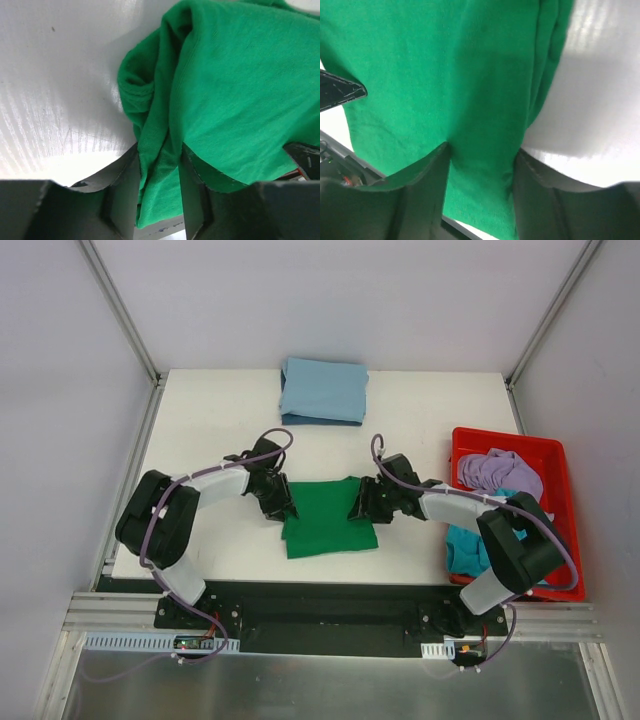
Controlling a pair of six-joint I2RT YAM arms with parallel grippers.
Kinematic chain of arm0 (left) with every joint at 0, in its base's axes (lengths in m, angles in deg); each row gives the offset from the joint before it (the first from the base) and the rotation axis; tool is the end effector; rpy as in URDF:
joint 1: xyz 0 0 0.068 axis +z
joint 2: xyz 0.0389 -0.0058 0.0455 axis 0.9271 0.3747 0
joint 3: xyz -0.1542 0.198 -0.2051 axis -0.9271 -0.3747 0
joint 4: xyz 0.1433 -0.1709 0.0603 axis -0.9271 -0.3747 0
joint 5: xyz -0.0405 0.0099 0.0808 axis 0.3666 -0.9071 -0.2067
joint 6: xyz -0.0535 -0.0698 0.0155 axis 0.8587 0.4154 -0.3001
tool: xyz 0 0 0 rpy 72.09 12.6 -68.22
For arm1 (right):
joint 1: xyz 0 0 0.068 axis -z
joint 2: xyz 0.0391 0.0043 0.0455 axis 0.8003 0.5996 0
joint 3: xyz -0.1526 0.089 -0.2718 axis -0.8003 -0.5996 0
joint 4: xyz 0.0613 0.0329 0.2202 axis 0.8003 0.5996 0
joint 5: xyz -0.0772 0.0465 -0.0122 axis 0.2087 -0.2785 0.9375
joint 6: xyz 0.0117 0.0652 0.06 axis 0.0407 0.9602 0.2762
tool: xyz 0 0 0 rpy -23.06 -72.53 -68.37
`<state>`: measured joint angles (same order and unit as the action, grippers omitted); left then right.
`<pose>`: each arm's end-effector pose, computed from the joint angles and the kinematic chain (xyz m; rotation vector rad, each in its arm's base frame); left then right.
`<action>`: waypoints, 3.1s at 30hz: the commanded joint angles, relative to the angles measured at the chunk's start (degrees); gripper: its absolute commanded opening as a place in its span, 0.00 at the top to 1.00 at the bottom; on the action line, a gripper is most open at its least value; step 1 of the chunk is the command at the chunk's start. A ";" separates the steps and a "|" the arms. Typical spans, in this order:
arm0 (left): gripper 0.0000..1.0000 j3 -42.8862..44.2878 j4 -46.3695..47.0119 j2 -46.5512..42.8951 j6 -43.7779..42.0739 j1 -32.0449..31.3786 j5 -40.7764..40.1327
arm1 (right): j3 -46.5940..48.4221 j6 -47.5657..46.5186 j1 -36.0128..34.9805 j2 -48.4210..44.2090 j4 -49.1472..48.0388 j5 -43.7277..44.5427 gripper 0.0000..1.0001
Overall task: Fold and stack the t-shirts
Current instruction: Put the neatly folded tshirt into the corner of the board with both arms
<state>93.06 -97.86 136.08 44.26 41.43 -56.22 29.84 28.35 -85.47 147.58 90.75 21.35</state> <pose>0.2735 -0.1610 0.1941 -0.3579 2.8076 -0.7207 0.2423 0.1794 0.2051 -0.3464 2.5062 0.7548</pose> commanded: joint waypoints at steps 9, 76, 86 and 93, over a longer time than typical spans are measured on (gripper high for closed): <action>1.00 4.00 -0.44 1.93 -2.96 -1.82 0.34 | 5.48 -1.11 -5.13 4.34 1.51 3.81 0.95; 0.43 89.52 12.47 50.53 -26.16 13.56 -11.44 | 96.89 -14.14 14.73 58.82 6.18 12.60 0.36; 0.01 78.46 11.86 32.72 -27.39 13.56 -11.71 | 88.82 -14.04 15.97 44.60 7.93 11.55 0.04; 0.01 52.57 11.77 7.50 -24.76 13.56 -7.14 | 68.81 -16.14 14.48 25.28 9.52 6.64 0.04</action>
<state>155.70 -87.91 160.69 18.36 54.61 -66.60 107.08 13.95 -69.36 188.37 100.94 31.80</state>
